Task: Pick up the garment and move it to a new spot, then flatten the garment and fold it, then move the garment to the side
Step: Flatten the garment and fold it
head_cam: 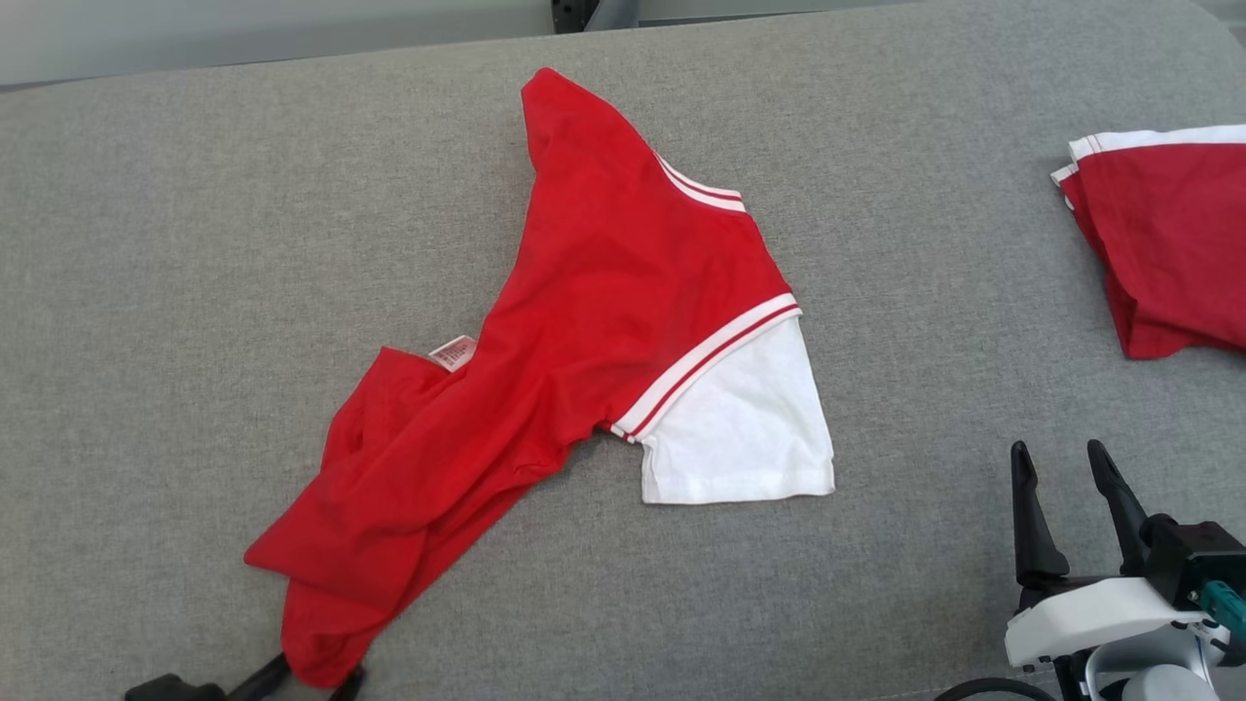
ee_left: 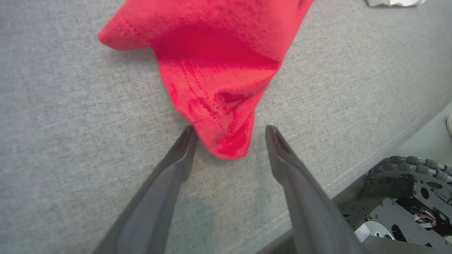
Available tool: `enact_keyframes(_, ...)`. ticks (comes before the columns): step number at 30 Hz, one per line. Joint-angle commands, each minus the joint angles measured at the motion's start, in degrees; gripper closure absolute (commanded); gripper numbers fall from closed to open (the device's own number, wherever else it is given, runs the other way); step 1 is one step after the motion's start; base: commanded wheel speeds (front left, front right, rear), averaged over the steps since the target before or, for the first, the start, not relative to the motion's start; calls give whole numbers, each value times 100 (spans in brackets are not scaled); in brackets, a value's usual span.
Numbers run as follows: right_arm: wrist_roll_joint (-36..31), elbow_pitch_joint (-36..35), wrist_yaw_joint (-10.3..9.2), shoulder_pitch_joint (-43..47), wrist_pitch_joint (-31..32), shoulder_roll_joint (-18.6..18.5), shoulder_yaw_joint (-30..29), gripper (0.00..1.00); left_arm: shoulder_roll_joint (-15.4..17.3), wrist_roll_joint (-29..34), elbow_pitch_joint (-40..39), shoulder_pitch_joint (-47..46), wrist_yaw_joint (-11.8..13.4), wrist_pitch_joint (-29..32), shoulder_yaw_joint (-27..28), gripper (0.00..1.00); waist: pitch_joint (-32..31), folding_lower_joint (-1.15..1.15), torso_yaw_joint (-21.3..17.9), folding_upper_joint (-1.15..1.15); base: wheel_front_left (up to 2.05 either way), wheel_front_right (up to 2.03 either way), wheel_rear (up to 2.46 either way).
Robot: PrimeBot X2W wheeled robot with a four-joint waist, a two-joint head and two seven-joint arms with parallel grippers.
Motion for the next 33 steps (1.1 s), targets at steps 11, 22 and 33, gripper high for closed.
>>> enact_keyframes(11,46,-79,-11,235,0,79,-227,0,-591,-240,-299,683,561,11,1879,0,-324,0,57,0,0,0,0)
enact_keyframes(22,-179,-848,-10,245,0,113,-831,0,-2521,1230,-1242,509,1011,11,3573,0,-712,0,383,0,0,0,0)
enact_keyframes(33,-449,-1130,-11,298,0,144,-1069,0,-3547,2920,-918,314,447,11,3982,0,-890,0,401,0,0,0,0)
